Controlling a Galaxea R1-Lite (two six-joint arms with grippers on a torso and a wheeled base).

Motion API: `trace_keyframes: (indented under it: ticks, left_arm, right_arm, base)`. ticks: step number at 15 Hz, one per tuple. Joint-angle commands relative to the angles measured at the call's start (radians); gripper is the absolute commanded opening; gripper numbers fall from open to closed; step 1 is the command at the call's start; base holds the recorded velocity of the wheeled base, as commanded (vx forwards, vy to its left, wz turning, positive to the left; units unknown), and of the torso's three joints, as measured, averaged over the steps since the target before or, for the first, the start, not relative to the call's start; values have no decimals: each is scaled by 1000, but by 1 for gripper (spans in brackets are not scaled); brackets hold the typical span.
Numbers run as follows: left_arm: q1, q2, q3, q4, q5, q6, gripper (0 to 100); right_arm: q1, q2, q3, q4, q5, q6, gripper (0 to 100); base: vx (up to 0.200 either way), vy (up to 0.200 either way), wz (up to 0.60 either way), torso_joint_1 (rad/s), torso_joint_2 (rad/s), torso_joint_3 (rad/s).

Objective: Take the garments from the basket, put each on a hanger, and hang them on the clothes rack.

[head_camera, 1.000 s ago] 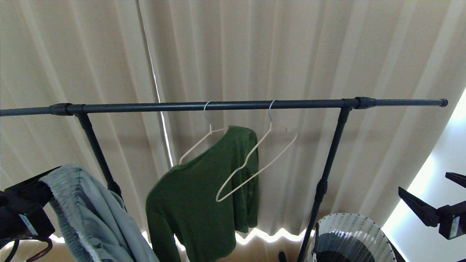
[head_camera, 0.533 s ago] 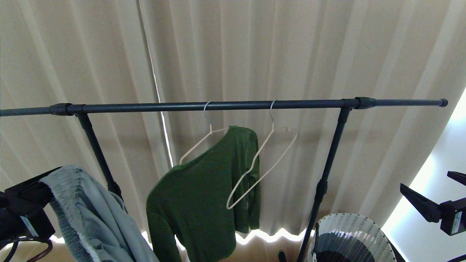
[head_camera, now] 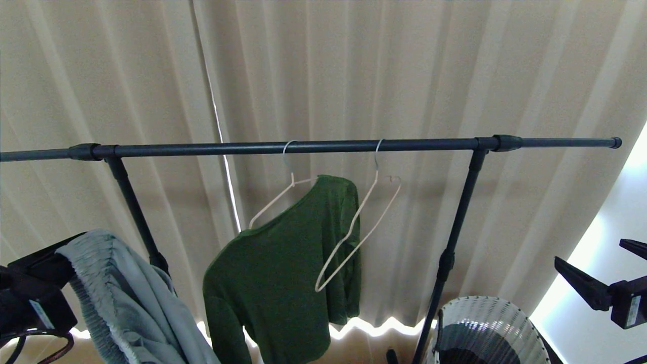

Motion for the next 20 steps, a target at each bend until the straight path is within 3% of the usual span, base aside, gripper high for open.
trace_keyframes:
  ticks: [1, 11, 20]
  left_arm:
    - [0, 1, 1, 0, 0, 0, 0]
    - [0, -2, 11, 0, 0, 9, 0]
    - [0, -3, 23, -2, 0, 24, 0]
  right_arm:
    - [0, 0, 0, -1, 0, -1, 100]
    - [0, 0, 0, -1, 0, -1, 100]
    - [2, 2, 8, 1, 2, -1, 100]
  base:
    - [0, 200, 0, 2, -2, 2]
    - [0, 200, 0, 3, 2, 2]
    - [0, 0, 0, 0, 0, 0]
